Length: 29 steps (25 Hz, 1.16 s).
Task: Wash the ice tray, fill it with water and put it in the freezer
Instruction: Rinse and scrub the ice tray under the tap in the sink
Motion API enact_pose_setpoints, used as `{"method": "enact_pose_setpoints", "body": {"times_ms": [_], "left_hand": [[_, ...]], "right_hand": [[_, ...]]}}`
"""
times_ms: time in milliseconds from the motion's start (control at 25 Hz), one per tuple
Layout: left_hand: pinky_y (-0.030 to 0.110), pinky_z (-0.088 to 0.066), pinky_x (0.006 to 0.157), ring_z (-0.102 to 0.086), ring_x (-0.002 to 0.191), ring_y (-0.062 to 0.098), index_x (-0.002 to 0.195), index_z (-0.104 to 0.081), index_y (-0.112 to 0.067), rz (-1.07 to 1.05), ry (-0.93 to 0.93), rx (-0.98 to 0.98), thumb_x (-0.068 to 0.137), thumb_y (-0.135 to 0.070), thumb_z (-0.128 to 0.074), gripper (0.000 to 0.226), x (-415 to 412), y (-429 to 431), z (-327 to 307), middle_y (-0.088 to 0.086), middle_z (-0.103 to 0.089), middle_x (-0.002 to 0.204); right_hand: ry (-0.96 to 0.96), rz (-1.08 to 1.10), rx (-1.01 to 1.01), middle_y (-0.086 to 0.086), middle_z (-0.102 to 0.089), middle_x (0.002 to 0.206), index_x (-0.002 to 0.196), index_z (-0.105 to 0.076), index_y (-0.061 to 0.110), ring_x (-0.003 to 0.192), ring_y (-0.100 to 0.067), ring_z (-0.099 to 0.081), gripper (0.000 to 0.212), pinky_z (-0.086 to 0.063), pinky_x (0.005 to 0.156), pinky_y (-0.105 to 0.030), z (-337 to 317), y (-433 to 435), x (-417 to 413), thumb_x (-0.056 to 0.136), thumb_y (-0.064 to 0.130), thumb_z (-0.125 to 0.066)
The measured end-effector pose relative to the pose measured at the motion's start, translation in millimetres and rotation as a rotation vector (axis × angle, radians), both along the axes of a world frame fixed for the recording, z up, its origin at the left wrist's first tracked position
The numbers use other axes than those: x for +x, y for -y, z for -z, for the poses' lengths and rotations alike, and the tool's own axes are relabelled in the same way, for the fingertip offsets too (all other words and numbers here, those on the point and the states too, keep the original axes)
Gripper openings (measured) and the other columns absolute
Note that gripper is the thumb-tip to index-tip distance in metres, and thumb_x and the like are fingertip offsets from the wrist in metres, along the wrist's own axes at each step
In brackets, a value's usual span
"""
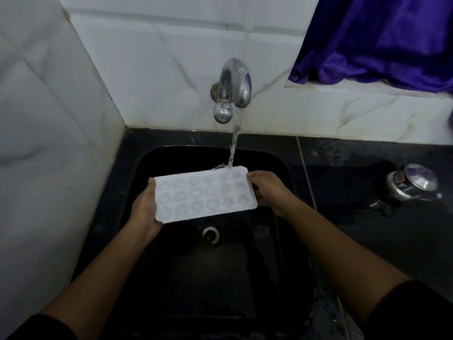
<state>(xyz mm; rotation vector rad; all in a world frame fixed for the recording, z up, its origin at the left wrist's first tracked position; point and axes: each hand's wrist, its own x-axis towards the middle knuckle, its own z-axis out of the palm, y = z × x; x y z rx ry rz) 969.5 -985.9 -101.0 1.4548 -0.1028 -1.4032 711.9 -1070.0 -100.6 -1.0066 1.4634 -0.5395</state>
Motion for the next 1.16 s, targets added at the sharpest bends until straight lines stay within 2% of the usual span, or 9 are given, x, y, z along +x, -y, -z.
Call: {"method": "enact_pose_setpoints", "body": {"times_ms": [80, 160, 320, 480, 680, 800, 920, 1000, 1160], "left_hand": [[0.041, -0.055, 0.073, -0.074, 0.095, 0.028, 0.118, -0.07, -0.013, -0.02, 0.021, 0.002, 0.11, -0.046, -0.047, 0.041, 13, -5, -5, 0.005, -0.082, 0.091], [0.04, -0.056, 0.07, -0.075, 0.09, 0.027, 0.107, -0.071, -0.014, -0.029, 0.062, 0.001, 0.109, -0.046, -0.048, 0.04, 22, -8, -8, 0.008, -0.081, 0.093], [0.036, -0.059, 0.064, -0.079, 0.084, 0.026, 0.109, -0.074, -0.014, -0.053, 0.11, -0.011, 0.107, -0.052, -0.05, 0.045, 29, -9, -6, 0.008, -0.082, 0.097], [0.032, -0.06, 0.057, -0.078, 0.077, 0.023, 0.104, -0.073, -0.014, -0.044, 0.082, -0.015, 0.108, -0.05, -0.049, 0.043, 24, -6, -9, 0.004, -0.082, 0.082], [0.032, -0.06, 0.058, -0.08, 0.073, 0.023, 0.106, -0.074, -0.014, -0.021, 0.074, -0.021, 0.107, -0.052, -0.05, 0.045, 19, -1, -11, 0.006, -0.082, 0.09], [0.03, -0.061, 0.054, -0.08, 0.073, 0.023, 0.107, -0.074, -0.014, -0.009, 0.081, -0.026, 0.107, -0.052, -0.049, 0.045, 17, -1, -10, 0.006, -0.082, 0.089], [0.03, -0.061, 0.056, -0.079, 0.077, 0.022, 0.108, -0.074, -0.015, -0.001, 0.079, -0.031, 0.107, -0.053, -0.048, 0.046, 18, -4, -9, 0.005, -0.082, 0.089], [0.031, -0.061, 0.056, -0.08, 0.076, 0.023, 0.108, -0.073, -0.014, -0.013, 0.061, -0.039, 0.107, -0.052, -0.049, 0.045, 18, -8, -11, 0.006, -0.082, 0.091], [0.036, -0.061, 0.062, -0.08, 0.084, 0.027, 0.113, -0.073, -0.014, -0.028, 0.032, -0.022, 0.106, -0.055, -0.049, 0.048, 16, -17, -7, 0.009, -0.082, 0.104]], "right_hand": [[-0.018, -0.082, 0.005, -0.014, -0.078, 0.107, 0.115, -0.073, 0.007, 0.097, -0.032, -0.075, 0.032, -0.063, 0.083, -0.046, -11, 9, 15, 0.107, 0.031, -0.053], [-0.026, -0.094, -0.018, -0.015, -0.077, 0.109, 0.115, -0.072, 0.007, 0.097, -0.033, -0.075, 0.039, -0.062, 0.089, -0.049, -27, 27, 30, 0.105, 0.041, -0.054], [0.14, -0.015, -0.136, -0.014, -0.07, 0.1, 0.104, -0.065, 0.011, 0.088, -0.028, -0.071, 0.031, -0.06, 0.079, -0.042, -76, 80, 61, 0.107, 0.039, -0.051], [0.121, -0.044, -0.092, -0.012, -0.067, 0.09, 0.112, -0.063, 0.003, 0.074, -0.025, -0.07, 0.045, -0.06, 0.064, -0.034, -83, 113, 75, 0.095, 0.044, -0.071], [0.287, -0.048, 0.032, -0.009, -0.073, 0.086, 0.099, -0.069, 0.004, 0.077, -0.02, -0.071, 0.032, -0.063, 0.07, -0.032, -75, 112, 68, 0.106, 0.031, -0.053], [0.372, 0.0, 0.08, -0.012, -0.073, 0.095, 0.107, -0.067, 0.003, 0.082, -0.022, -0.073, 0.032, -0.064, 0.063, -0.033, -76, 106, 66, 0.108, 0.032, -0.052], [0.18, 0.007, -0.036, -0.015, -0.073, 0.111, 0.115, -0.062, 0.008, 0.094, -0.03, -0.075, 0.028, -0.065, 0.074, -0.04, -71, 82, 54, 0.107, 0.034, -0.055], [0.026, -0.033, -0.154, -0.017, -0.071, 0.115, 0.116, -0.062, 0.009, 0.09, -0.027, -0.074, 0.026, -0.063, 0.073, -0.036, -61, 54, 38, 0.106, 0.032, -0.057], [-0.143, -0.138, -0.433, -0.006, -0.071, 0.099, 0.106, -0.067, 0.016, 0.081, -0.012, -0.068, 0.015, -0.058, 0.07, -0.032, -36, -3, 5, 0.103, 0.029, -0.063]]}}
